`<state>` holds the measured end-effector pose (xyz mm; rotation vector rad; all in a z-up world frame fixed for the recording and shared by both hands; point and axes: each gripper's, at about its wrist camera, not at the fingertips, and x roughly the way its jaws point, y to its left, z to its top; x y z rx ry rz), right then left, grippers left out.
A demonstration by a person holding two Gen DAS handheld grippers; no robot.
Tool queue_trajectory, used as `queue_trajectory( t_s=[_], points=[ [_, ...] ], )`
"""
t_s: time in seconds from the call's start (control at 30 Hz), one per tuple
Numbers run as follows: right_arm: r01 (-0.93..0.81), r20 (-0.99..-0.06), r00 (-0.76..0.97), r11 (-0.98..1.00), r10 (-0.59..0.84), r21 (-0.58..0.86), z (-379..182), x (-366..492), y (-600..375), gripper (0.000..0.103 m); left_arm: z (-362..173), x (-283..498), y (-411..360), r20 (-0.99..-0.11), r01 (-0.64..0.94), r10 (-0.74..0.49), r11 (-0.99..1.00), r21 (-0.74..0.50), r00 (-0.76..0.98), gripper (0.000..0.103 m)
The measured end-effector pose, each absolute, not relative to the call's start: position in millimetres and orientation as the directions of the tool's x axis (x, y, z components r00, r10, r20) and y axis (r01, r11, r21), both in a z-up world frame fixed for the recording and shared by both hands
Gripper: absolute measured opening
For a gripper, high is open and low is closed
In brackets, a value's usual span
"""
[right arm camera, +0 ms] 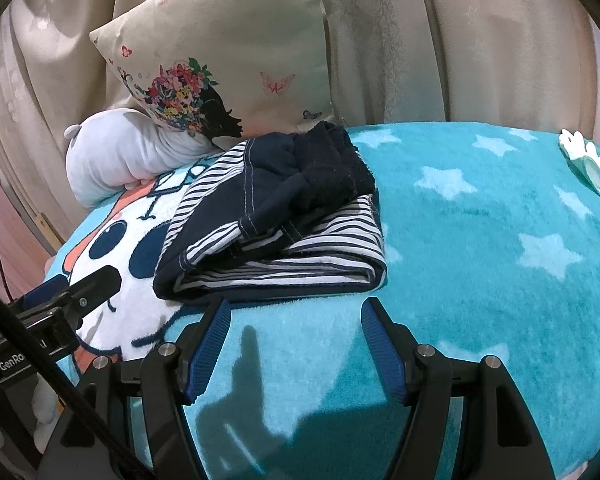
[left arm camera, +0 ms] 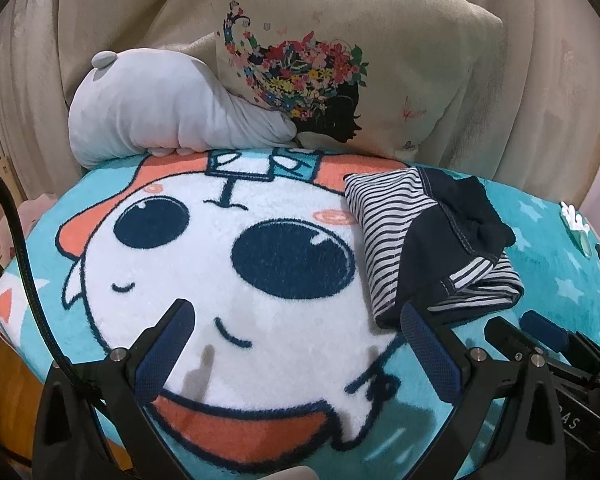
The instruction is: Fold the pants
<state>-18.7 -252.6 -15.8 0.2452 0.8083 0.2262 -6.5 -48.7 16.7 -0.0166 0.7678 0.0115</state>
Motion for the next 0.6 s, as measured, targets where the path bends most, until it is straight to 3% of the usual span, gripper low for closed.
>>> queue_trajectory(
  t_s=[0.6],
  points=[
    [-0.114,-0.688,0.663,0.949,0.294,0.295,-17,-15,-251,0.072,6,2,-43,-0.723,-0.027,0.0,0.999,-0.025,0.691,0.102]
  ],
)
